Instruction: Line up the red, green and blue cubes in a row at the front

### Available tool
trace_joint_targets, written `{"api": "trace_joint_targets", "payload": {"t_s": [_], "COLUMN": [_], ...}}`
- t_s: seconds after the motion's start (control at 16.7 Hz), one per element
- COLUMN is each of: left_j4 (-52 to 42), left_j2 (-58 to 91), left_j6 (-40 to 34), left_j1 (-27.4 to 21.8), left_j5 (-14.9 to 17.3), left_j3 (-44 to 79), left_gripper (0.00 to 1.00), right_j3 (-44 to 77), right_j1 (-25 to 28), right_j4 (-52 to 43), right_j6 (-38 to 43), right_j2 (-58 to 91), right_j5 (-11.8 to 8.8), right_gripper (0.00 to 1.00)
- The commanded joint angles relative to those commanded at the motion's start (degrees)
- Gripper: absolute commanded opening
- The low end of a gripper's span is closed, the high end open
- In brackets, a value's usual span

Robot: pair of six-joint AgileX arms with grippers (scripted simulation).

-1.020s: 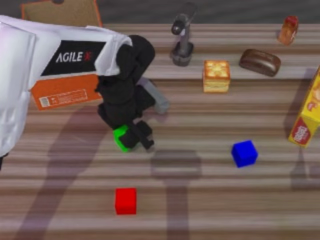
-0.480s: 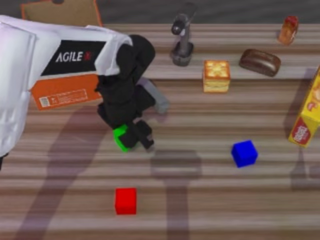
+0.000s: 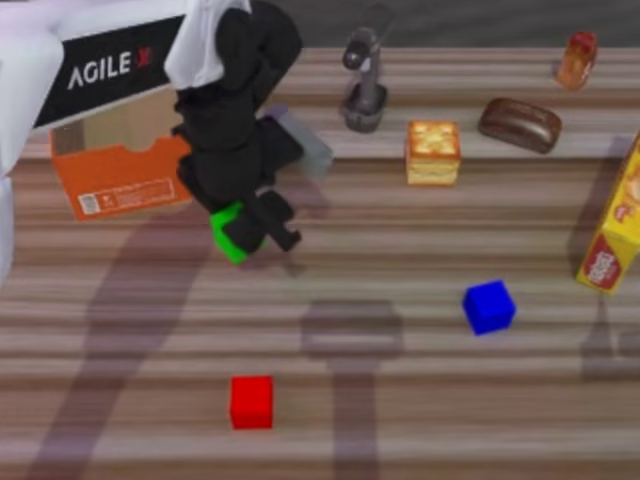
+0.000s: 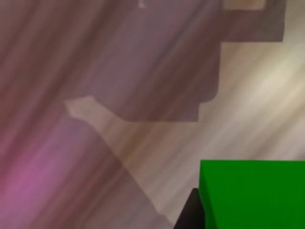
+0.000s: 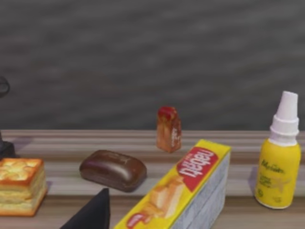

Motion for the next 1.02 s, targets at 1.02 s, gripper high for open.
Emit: {"api": "trace_joint_targets", "payload": {"t_s": [1.02], "left_j4": [1.8], "left_j2": [-12.2], "left_j6": [10.6], "left_j1": [-24.7], "left_j5": [-0.1], "left_j3": [-13.8], "left_gripper": [0.0], "right_j3": [0.0], "right_j1": [0.0], "right_j4": [0.0], "right_j6": [0.0], "right_j2": [0.0], "right_j5": [0.0], "right_gripper": [1.0]}}
